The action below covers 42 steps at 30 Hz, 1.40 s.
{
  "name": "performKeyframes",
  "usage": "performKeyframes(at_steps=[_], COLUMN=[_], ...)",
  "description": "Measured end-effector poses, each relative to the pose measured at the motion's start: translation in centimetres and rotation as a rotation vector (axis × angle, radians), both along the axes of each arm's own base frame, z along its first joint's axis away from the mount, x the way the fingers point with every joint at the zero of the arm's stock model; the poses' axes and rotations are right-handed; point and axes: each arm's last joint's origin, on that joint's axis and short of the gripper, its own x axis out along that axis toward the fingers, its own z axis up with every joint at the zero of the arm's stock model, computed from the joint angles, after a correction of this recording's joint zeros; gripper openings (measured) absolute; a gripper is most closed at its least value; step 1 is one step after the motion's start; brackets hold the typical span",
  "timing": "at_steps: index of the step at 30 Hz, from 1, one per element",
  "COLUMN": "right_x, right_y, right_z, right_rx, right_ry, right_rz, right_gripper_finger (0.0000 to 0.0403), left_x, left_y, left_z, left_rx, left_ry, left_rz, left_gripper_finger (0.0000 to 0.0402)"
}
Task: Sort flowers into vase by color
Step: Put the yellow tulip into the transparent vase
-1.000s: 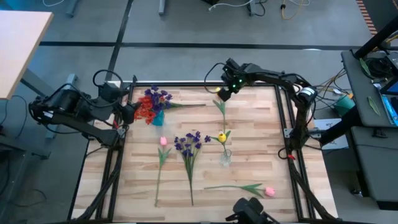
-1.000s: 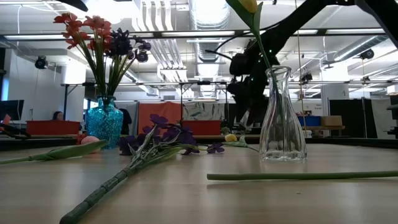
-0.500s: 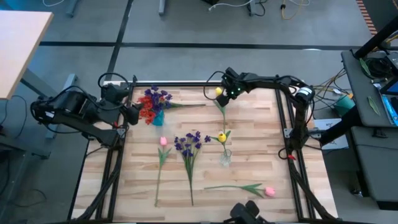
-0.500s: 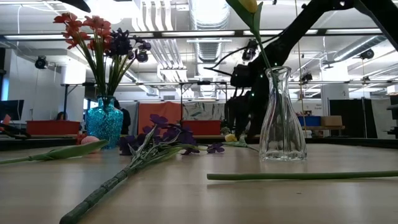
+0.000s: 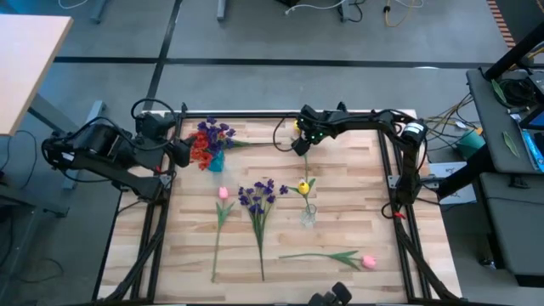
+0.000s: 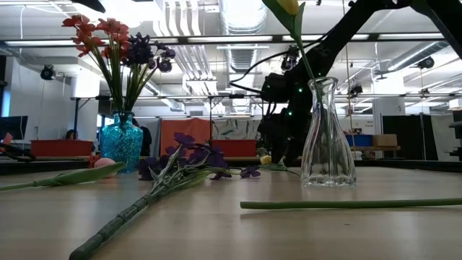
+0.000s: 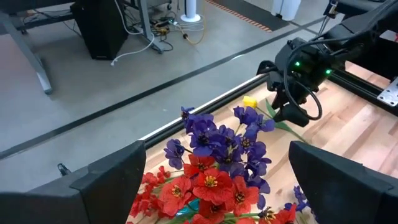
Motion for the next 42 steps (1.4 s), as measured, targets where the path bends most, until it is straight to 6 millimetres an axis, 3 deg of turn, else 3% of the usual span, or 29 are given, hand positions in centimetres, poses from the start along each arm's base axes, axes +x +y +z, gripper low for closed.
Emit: performKeyframes(at_steps=[16, 22, 28, 33, 37, 42], right_x=[-0.2, 0.2, -0.4, -2.2, -4.3, -6.7], right_y=[0.3, 0.1, 0.5, 1.8, 4.3, 9.2], right_z=[-0.7, 0.8, 5.5, 11.9, 16.9, 21.8], right_rx=[-0.012, -0.037, -0.122, -0.244, -0.355, -0.479], right_ry=[-0.014, -0.043, -0.141, -0.293, -0.426, -0.623], right_rz=[0.011, 0.038, 0.053, 0.072, 0.12, 0.245], right_gripper_finger=[0.0028, 0.0013, 0.0013, 0.0013, 0.0013, 0.0013], left_x=[1.2, 1.8, 1.8, 1.9, 2.1, 2.7], left_y=[-0.3, -0.5, -0.6, -1.2, -2.1, -3.8], left_z=[-0.4, -0.6, -0.7, -0.8, -1.0, -1.4], left_rx=[0.01, 0.004, -0.021, -0.039, -0.046, -0.022], left_ry=[0.04, 0.059, 0.06, 0.05, 0.037, 0.032], left_rz=[0.0, -0.006, -0.025, -0.056, -0.094, -0.152], left_gripper_finger=[0.0378, 0.0378, 0.0378, 0.0378, 0.0378, 0.0378])
